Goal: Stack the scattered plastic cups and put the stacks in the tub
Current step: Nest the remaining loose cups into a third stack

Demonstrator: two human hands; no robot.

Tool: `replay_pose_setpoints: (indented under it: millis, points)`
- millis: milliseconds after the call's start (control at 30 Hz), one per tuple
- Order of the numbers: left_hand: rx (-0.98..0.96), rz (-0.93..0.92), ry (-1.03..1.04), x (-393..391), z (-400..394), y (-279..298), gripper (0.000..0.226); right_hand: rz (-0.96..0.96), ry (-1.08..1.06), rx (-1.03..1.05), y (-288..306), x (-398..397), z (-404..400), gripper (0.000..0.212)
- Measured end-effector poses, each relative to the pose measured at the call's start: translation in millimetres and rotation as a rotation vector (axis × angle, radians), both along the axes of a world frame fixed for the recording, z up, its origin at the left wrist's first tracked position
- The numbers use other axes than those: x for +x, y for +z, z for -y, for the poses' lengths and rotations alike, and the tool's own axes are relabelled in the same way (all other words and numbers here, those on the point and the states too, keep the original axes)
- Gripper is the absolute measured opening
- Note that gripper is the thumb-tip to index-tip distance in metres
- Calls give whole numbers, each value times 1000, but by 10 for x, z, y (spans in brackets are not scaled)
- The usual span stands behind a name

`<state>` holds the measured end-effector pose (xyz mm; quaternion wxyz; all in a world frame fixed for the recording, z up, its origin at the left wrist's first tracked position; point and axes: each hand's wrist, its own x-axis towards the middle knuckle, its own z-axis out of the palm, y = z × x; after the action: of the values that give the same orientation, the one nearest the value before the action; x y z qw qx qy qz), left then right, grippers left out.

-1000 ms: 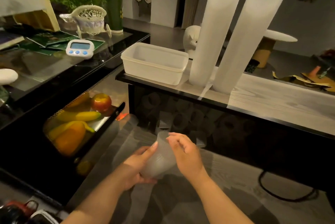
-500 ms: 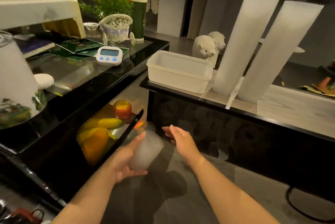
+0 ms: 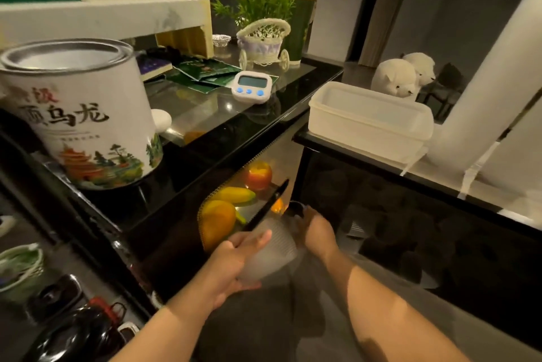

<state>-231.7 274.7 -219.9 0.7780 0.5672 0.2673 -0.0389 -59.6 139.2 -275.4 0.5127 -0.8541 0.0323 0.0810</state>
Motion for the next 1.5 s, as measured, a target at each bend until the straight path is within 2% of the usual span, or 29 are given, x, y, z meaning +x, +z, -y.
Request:
replay_pose_setpoints:
  millis: [33, 100, 167, 233, 367, 433, 567, 700, 833, 933, 1067, 1167, 1233, 1300, 1367, 1500]
  points:
    - [6, -1, 25, -9, 1, 5, 101, 56, 21, -39, 60, -26, 13, 36]
    - [21, 3, 63, -23, 19, 11, 107, 73, 58, 68, 241, -106, 197, 23]
    - [22, -3, 73, -41, 83, 16, 100, 38, 36, 226, 492, -283, 361, 13]
    - [5, 4, 63, -88, 181, 17, 92, -12, 108, 333, 680, -454, 526, 19]
    - [34, 19, 18, -197, 438, 56, 117, -69, 425, 303, 939, -750, 819, 32]
    - [68, 14, 7, -226, 570, 108, 120, -68, 516, 221, 992, -762, 935, 33]
    - [123, 56, -66, -231, 854, 232, 94, 43, 533, -3, 980, -732, 1159, 33]
    - [116, 34, -104, -144, 1158, 373, 76, 102, 527, 55, 1081, -636, 1533, 29]
    - [64, -13, -76, 8, 1371, 392, 76, 39, 420, 123, 1076, -462, 1772, 31]
    - [86, -65, -81, 134, 1539, 402, 58, 28, 483, 122, 890, -452, 1764, 31]
    - [65, -131, -57, 139, 1722, 311, 39, -90, 576, 108, 731, -391, 1891, 24]
    - [34, -153, -19, 110, 1742, 250, 45, -22, 420, -90, 634, -148, 2056, 28]
    - [7, -149, -3, 100, 1687, 216, 50, 12, 295, -401, 607, 185, 2105, 33]
    - [-29, -140, -22, 70, 1586, 137, 59, -186, 264, -633, 606, 498, 2105, 44]
    - [-42, -122, -70, 44, 1460, 81, 70, -360, 280, -596, 544, 733, 2089, 46]
    - [1, -63, -88, 60, 1184, 97, 84, -349, 292, -428, 335, 964, 1999, 50]
